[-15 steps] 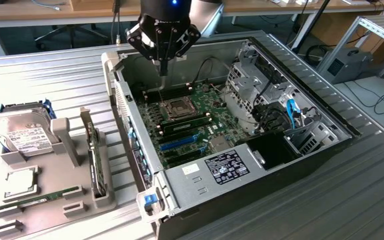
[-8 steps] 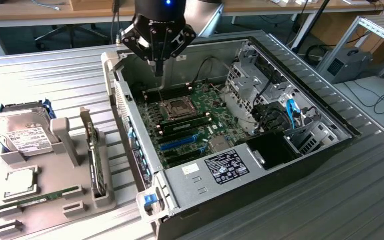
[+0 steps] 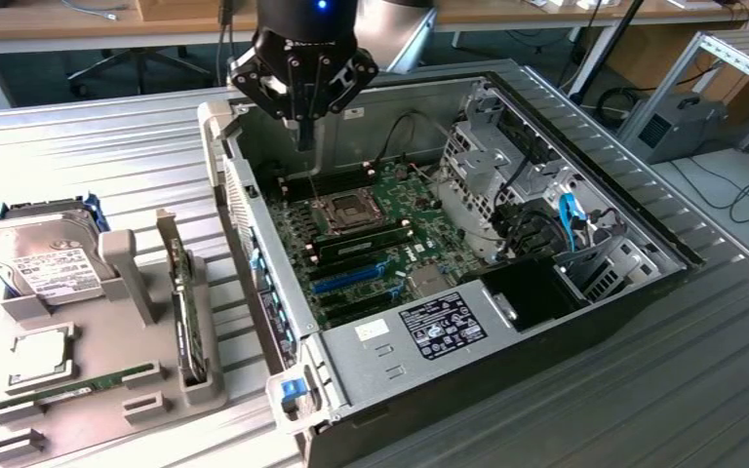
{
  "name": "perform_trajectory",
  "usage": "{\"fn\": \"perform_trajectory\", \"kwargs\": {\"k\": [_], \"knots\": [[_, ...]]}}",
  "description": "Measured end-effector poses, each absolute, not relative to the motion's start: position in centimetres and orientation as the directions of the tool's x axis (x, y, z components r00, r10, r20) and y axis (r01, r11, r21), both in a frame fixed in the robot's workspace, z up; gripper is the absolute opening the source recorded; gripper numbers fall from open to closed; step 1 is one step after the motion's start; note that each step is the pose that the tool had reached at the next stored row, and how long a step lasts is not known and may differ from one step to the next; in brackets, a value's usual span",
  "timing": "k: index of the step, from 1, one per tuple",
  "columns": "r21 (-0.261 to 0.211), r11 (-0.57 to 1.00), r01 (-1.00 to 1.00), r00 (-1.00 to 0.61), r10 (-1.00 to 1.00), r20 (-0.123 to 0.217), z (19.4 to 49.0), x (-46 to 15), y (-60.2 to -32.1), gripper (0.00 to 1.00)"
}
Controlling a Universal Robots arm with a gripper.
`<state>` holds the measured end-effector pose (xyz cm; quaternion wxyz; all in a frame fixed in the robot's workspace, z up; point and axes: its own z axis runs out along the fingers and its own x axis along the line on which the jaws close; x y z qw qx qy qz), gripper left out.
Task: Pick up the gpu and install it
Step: 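Reach for the gpu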
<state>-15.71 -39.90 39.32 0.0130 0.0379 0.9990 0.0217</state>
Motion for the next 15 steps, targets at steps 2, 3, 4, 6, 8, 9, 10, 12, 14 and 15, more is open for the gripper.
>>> {"fn": "perform_trajectory", "kwargs": {"k": [2,3,4,6,8,9,10,12,14,15], "knots": [[0.044,0.996,0.075,-0.997,0.076,-0.024,39.31,-15.88,-39.89,0.11],[0.044,0.996,0.075,-0.997,0.076,-0.024,39.31,-15.94,-39.89,0.11],[0.044,0.996,0.075,-0.997,0.076,-0.024,39.31,-16.01,-39.89,0.11],[0.044,0.996,0.075,-0.997,0.076,-0.024,39.31,-16.21,-39.89,0.11],[0.044,0.996,0.075,-0.997,0.076,-0.024,39.3,-16.3,-39.89,0.11],[0.044,0.996,0.075,-0.997,0.076,-0.024,39.3,-16.33,-39.89,0.11],[0.044,0.996,0.075,-0.997,0.076,-0.024,39.3,-16.35,-39.89,0.11],[0.044,0.996,0.075,-0.997,0.076,-0.024,39.3,-16.4,-39.89,0.11],[0.044,0.996,0.075,-0.997,0.076,-0.024,39.3,-16.45,-39.89,0.11],[0.044,0.996,0.075,-0.997,0.076,-0.025,39.29,-16.46,-39.89,0.11]]}}
